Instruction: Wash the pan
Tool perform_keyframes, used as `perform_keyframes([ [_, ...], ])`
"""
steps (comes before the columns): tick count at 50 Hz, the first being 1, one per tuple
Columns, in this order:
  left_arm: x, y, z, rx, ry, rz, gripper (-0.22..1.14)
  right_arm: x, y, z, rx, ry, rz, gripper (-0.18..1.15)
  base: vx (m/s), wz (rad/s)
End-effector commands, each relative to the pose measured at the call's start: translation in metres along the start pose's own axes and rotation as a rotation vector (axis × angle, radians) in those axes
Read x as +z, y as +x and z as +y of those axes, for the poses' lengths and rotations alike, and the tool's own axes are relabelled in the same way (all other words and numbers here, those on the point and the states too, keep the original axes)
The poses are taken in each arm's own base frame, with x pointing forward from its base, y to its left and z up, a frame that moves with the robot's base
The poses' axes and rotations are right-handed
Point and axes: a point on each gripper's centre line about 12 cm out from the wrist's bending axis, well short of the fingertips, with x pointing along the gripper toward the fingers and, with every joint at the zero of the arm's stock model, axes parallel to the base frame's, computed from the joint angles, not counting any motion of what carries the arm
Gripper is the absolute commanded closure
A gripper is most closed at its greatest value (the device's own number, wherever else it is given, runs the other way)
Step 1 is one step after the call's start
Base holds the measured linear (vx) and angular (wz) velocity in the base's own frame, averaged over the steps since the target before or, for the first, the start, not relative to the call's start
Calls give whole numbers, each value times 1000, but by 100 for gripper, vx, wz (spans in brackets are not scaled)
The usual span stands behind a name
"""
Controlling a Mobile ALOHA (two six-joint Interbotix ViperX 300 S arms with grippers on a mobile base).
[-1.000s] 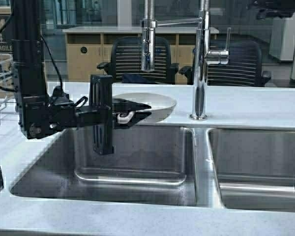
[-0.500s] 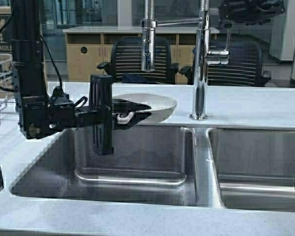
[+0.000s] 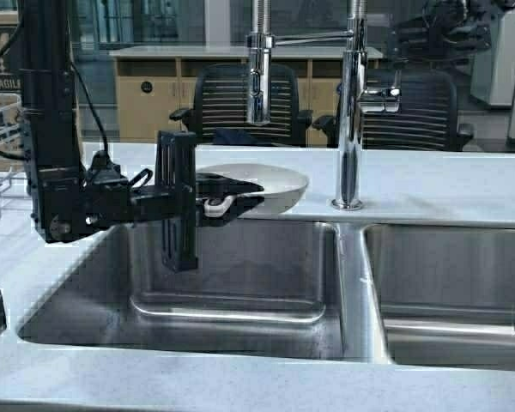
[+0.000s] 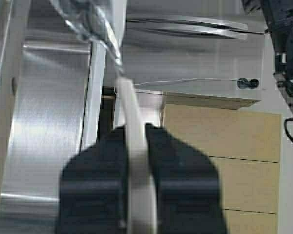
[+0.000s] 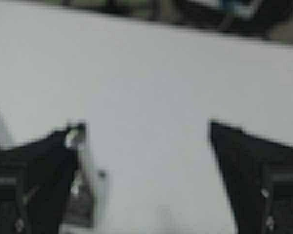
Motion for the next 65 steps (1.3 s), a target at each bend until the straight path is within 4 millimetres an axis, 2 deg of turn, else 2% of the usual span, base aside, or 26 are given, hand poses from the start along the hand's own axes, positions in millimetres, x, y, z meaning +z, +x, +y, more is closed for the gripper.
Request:
perform_keyframes([
  [1,1,4,-14,-55,33,5,89,19,-2,-20,-40,48,-38,-6,0,0],
  [19,0,3,-11,-44,25,7,89,13,-17,-84,-162,143,-15,-6,0,0],
  [26,1,4,-10,-47,25,7,89,23,-28,-87,-171,154,-35,-6,0,1],
  [33,0,4,-9,-42,25,10,89,49,-48,-85,-169,155,-96,-6,0,0],
  [37,0,4,-9,-42,25,10,89,56,-60,-88,-178,154,-117,-6,0,0],
  [41,0,4,-8,-40,24,10,89,53,-67,-94,-193,159,-115,-6,0,0],
  [47,1,4,-8,-42,25,10,89,31,-62,-99,-203,169,-62,-3,0,-1],
  [50,0,4,-8,-40,24,10,89,17,-55,-98,-202,174,-28,5,0,-2],
  [53,0,4,-8,-42,24,10,89,5,-47,-96,-197,177,7,20,-1,-4],
  [56,0,3,-7,-39,23,11,89,-5,-39,-88,-183,182,42,49,0,-1],
  [60,0,3,-7,-38,22,10,89,-7,-31,-76,-160,178,66,89,0,0],
  [62,0,3,-7,-36,22,10,89,-6,-27,-69,-146,172,68,104,0,0],
  [65,0,2,-6,-35,20,9,89,-3,-21,-57,-123,162,63,105,0,0],
])
